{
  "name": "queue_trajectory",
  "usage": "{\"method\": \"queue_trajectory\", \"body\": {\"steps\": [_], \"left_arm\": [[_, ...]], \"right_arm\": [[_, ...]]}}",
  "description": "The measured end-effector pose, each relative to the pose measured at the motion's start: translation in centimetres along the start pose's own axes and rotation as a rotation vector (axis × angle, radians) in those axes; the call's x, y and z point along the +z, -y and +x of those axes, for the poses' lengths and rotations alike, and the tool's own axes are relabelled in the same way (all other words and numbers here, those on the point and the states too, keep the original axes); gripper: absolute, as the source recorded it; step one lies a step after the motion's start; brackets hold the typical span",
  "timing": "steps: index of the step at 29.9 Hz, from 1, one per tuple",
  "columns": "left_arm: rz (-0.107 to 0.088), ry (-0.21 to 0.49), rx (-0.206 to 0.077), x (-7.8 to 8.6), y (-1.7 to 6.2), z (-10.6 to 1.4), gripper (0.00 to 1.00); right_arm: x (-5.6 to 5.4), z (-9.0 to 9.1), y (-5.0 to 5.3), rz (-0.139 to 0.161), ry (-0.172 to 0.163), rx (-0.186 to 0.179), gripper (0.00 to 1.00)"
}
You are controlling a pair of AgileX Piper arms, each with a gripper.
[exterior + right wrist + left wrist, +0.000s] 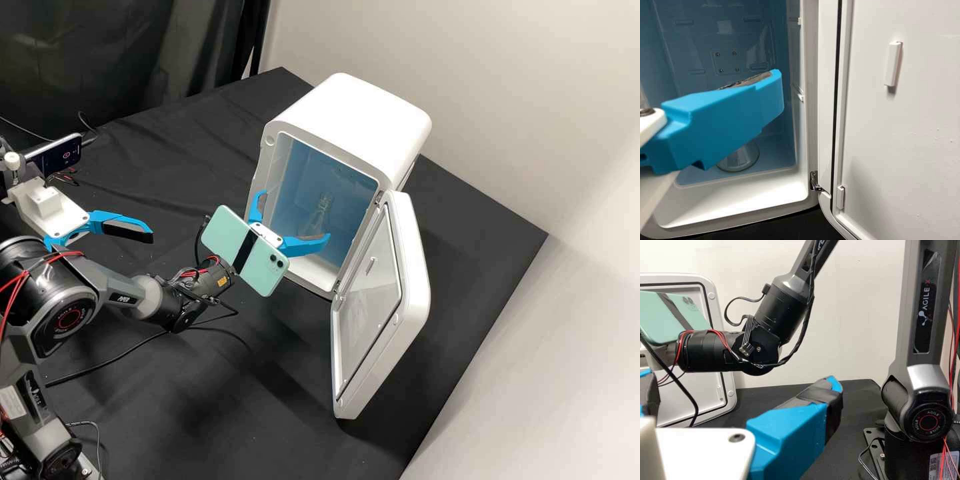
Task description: Take the flask out of the incubator
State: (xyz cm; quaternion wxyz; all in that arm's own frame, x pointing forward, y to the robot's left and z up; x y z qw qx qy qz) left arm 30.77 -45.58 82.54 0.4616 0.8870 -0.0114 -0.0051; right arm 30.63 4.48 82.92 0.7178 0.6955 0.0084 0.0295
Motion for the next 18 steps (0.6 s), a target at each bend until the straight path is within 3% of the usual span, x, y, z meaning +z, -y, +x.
{"method": "queue_trajectory", "body": {"steps": [12, 15, 18], "left_arm": [[0.002, 0.0, 0.002, -0.1, -0.03, 0.0, 1.0], [0.012, -0.009, -0.004, -0.6, 0.21, 0.1, 1.0], [0.001, -0.046, -0.018, -1.9, 0.63, 0.2, 1.0]], "right_arm": [[0.0, 0.0, 0.0, 0.0, 0.0, 0.0, 1.0], [0.0, 0.0, 0.0, 0.0, 0.0, 0.0, 1.0], [0.0, 0.0, 0.0, 0.0, 0.0, 0.0, 1.0]]}}
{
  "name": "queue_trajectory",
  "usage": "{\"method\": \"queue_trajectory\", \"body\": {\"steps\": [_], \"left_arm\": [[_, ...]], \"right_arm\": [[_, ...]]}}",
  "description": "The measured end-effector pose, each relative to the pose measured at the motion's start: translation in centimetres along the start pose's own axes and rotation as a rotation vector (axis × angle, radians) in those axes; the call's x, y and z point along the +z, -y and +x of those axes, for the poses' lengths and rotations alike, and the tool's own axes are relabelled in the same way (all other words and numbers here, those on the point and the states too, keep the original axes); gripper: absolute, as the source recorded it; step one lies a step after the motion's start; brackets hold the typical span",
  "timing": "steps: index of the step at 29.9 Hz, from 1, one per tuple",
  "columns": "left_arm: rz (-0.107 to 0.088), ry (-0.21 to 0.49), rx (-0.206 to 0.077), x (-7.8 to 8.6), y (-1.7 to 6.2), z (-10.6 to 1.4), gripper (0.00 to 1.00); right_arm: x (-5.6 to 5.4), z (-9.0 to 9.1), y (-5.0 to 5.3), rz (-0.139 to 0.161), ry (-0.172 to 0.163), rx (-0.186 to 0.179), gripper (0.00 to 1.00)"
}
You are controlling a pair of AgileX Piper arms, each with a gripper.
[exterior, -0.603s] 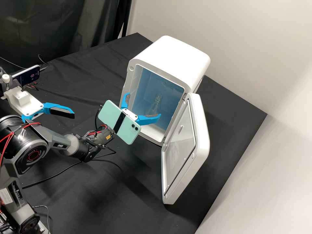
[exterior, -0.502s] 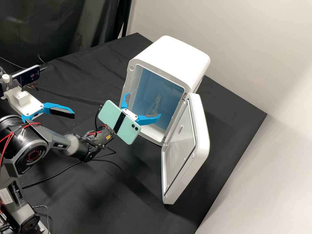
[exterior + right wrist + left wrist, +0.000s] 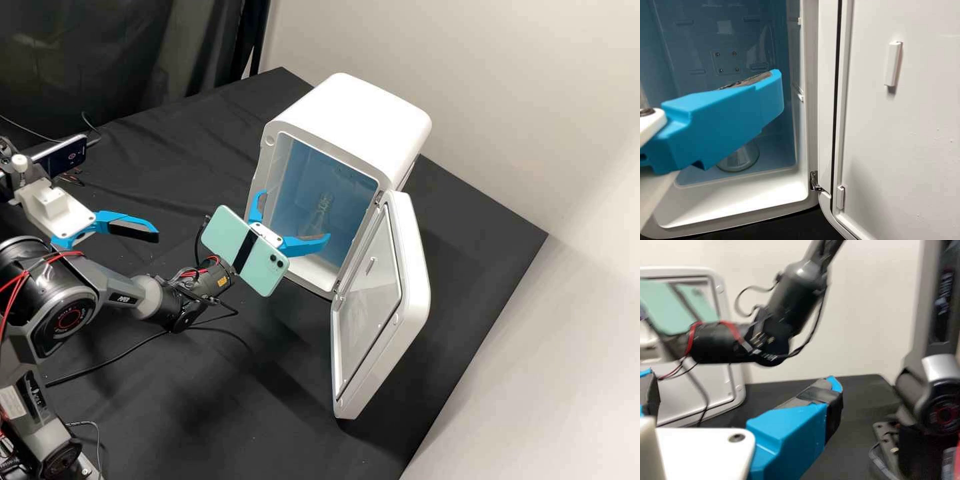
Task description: Take the flask out of the incubator
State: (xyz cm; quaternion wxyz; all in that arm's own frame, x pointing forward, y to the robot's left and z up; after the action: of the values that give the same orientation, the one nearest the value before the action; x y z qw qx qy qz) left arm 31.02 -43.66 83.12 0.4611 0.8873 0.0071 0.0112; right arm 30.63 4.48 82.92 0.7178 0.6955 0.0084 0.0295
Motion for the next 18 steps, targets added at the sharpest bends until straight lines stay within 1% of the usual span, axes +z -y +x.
{"method": "queue_trajectory", "body": {"steps": [1, 3, 4, 7, 10, 11, 13, 18], "left_arm": [[-0.002, -0.007, -0.002, -0.3, 0.04, 0.0, 1.0], [-0.014, -0.037, -0.014, -1.3, 0.39, 0.1, 1.0], [-0.011, -0.044, -0.019, -1.7, 0.51, 0.1, 1.0], [-0.02, -0.073, -0.036, -2.9, 0.98, 0.2, 1.0], [-0.017, -0.099, -0.051, -4.1, 1.35, 0.1, 1.0], [-0.017, -0.11, -0.054, -4.7, 1.41, 0.1, 1.0], [-0.03, -0.127, -0.056, -5.3, 1.46, 0.0, 1.0], [-0.031, -0.185, -0.055, -7.3, 1.38, -0.5, 1.0]], "right_arm": [[0.0, 0.0, 0.0, 0.0, 0.0, 0.0, 1.0], [0.0, 0.0, 0.0, 0.0, 0.0, 0.0, 1.0], [0.0, 0.0, 0.0, 0.0, 0.0, 0.0, 1.0], [0.0, 0.0, 0.0, 0.0, 0.0, 0.0, 1.0], [0.0, 0.0, 0.0, 0.0, 0.0, 0.0, 1.0], [0.0, 0.0, 0.0, 0.0, 0.0, 0.0, 1.0], [0.0, 0.0, 0.0, 0.0, 0.0, 0.0, 1.0], [0.0, 0.0, 0.0, 0.0, 0.0, 0.0, 1.0]]}}
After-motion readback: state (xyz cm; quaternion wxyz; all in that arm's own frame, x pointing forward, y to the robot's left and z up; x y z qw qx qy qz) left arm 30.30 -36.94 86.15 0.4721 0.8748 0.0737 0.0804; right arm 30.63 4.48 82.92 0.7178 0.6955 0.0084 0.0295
